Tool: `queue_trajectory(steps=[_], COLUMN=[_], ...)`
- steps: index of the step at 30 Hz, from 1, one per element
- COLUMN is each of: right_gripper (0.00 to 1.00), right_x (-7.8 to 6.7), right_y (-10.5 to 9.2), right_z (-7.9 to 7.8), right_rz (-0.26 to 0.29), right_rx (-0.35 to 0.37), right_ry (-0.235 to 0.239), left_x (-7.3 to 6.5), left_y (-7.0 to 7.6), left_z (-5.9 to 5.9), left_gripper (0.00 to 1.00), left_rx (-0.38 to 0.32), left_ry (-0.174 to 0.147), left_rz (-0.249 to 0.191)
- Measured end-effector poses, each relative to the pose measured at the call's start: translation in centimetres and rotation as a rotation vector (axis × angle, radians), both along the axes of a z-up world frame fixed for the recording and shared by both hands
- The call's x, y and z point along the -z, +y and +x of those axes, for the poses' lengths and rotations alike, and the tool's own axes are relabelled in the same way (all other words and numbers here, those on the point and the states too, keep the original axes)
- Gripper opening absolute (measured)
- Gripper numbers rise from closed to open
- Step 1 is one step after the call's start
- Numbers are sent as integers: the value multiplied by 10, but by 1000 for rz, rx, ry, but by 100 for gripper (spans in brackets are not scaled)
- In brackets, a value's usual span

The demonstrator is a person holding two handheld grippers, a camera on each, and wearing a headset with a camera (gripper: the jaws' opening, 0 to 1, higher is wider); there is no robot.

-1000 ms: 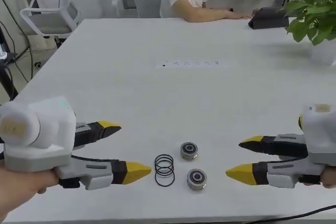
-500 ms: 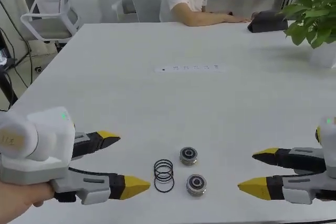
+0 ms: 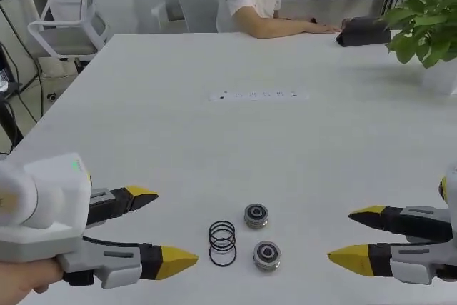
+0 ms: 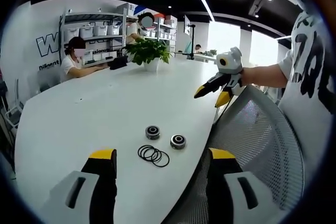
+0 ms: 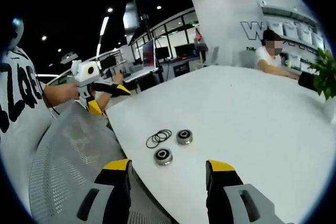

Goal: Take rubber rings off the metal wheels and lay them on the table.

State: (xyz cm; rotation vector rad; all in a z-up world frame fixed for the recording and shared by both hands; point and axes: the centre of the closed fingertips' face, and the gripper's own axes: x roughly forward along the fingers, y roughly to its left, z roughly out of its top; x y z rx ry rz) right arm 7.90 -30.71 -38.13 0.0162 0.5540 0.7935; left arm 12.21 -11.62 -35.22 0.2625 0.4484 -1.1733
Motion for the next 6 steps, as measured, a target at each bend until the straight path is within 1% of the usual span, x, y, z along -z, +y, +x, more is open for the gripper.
queue_trajectory(steps=[4, 6], right_gripper=[56, 55], right_x=[0, 0], right_y=[0, 0], right_z=[0, 0], right_rz=[4, 4], right_rx=[2, 1], right_ry=[3, 4], left_x=[-1, -2], left_y=[-1, -1], left_z=[0, -1], left_gripper=[63, 61], left_rx=[3, 3], left_ry=[2, 10], left_rz=[-5, -13])
